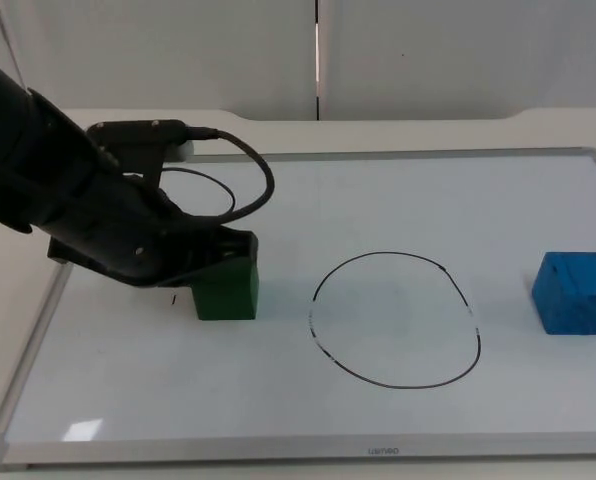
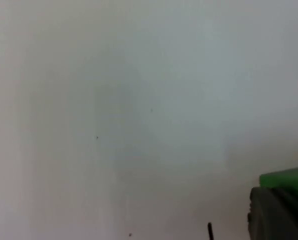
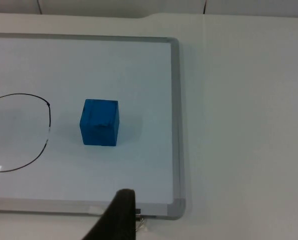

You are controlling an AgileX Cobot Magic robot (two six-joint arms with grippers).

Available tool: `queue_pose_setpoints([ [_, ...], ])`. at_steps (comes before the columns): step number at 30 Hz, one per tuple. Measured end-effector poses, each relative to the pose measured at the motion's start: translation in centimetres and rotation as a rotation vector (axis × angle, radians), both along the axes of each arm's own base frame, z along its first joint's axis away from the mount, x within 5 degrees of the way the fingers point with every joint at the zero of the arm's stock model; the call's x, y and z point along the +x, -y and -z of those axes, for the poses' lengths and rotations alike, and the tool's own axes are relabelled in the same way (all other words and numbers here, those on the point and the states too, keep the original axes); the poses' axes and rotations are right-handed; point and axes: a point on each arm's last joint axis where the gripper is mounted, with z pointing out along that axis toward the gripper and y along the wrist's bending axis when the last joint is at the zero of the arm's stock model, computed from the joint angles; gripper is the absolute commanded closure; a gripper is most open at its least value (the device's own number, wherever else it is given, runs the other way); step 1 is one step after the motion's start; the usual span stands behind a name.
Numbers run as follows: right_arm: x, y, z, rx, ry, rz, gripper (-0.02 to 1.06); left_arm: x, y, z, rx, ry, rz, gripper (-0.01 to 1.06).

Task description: Push the two cubes into the marked area.

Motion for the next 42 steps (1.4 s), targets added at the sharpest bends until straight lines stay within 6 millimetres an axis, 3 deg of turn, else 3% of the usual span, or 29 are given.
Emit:
queue_pose_setpoints([
  [13, 0.0, 0.0, 0.0, 0.000, 0.000, 0.000, -0.01, -0.4, 1.9, -0.3, -0.013, 0.009, 0.048, 1.05],
  [35, 0.0, 0.0, 0.0, 0.000, 0.000, 0.000, -0.01, -0.7, 2.3, -0.3, -0.045, -0.016, 0.045, 1.05],
  [42, 0.0, 0.0, 0.0, 0.000, 0.000, 0.000, -0.01, -1.3, 3.7, -0.3, -0.040, -0.011, 0.083, 1.05],
])
